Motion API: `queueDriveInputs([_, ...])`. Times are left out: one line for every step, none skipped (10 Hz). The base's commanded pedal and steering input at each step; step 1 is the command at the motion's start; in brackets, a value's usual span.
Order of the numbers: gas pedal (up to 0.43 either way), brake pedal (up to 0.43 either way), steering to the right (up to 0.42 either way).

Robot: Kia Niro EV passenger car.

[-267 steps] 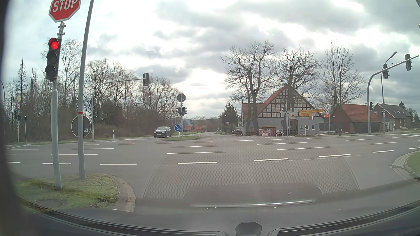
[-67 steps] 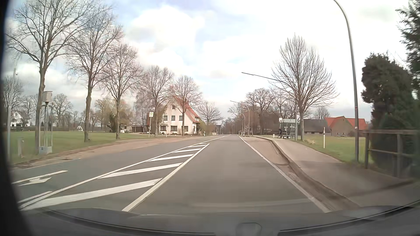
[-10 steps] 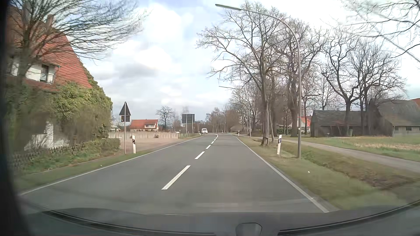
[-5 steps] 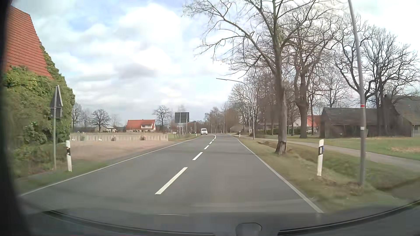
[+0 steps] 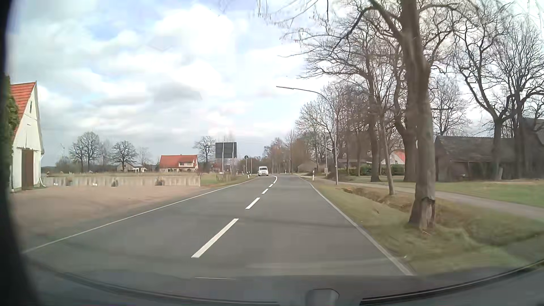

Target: Follow the waypoints while adhering to traffic rules and regulations

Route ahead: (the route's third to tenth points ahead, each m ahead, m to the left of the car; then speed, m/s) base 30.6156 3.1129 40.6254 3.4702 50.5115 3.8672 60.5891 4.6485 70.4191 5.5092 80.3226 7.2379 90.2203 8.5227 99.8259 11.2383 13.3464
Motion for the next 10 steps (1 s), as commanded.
queueDriveInputs([0.150,0.000,0.002])
queueDriveInputs([0.150,0.000,0.002])
queueDriveInputs([0.150,0.000,0.003])
queueDriveInputs([0.150,0.000,0.001])
queueDriveInputs([0.150,0.000,0.001])
queueDriveInputs([0.157,0.000,0.000])
queueDriveInputs([0.177,0.000,0.001])
queueDriveInputs([0.197,0.000,0.001])
queueDriveInputs([0.209,0.000,0.001])
queueDriveInputs([0.209,0.000,0.001])
